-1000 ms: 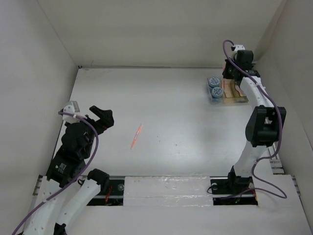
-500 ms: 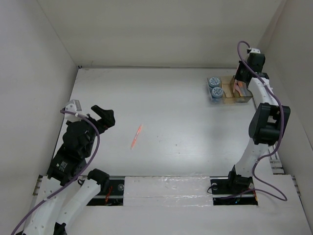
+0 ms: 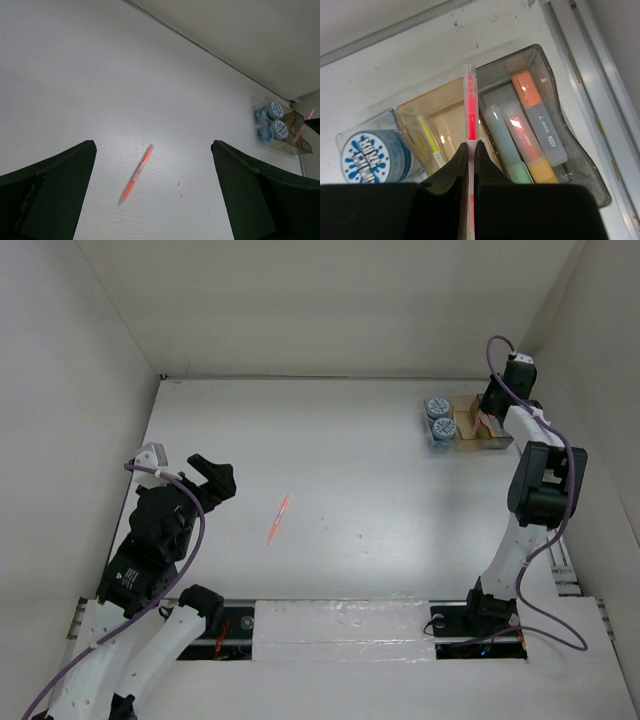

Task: Sort the stationery into containers
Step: Place the pen in the storage box.

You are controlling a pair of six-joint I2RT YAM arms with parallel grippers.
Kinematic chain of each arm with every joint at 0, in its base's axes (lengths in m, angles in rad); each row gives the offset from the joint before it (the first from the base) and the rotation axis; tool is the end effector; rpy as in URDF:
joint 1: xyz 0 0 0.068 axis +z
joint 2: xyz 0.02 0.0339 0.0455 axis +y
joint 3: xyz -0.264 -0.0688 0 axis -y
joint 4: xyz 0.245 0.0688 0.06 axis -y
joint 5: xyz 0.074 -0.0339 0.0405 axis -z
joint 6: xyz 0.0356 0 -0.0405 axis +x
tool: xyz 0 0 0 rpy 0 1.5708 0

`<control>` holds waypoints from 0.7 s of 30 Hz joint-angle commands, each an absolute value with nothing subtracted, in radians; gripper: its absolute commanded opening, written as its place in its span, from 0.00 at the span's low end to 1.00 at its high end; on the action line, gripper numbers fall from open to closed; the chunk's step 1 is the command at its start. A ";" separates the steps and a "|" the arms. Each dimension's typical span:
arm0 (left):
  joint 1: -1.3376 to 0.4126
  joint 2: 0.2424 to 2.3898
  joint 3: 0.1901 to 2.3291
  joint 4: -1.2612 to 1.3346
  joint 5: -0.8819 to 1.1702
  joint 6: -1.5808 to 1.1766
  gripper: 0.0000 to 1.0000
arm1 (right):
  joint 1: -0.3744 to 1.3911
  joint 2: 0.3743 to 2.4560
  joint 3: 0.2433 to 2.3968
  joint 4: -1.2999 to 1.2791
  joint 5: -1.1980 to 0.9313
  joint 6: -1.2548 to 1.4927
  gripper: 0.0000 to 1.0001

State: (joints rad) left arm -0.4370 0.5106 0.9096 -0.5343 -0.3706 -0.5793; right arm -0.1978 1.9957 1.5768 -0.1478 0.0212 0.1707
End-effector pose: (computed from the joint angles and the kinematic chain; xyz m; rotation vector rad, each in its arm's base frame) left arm 0.0945 -0.0299 0.3785 -0.3970 1.6700 -0.4422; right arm 0.4602 -0.0930 0.2503 0.4039 2.0991 -0.0386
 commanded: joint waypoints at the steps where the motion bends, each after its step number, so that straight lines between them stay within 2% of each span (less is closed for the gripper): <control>1: -0.439 0.518 0.908 -0.494 -0.368 -0.563 1.00 | -0.201 2.042 1.637 -0.097 -0.012 0.189 0.00; 21: -0.439 0.528 0.908 -0.494 -0.377 -0.563 1.00 | -0.201 2.095 1.621 -0.115 -0.067 0.222 0.00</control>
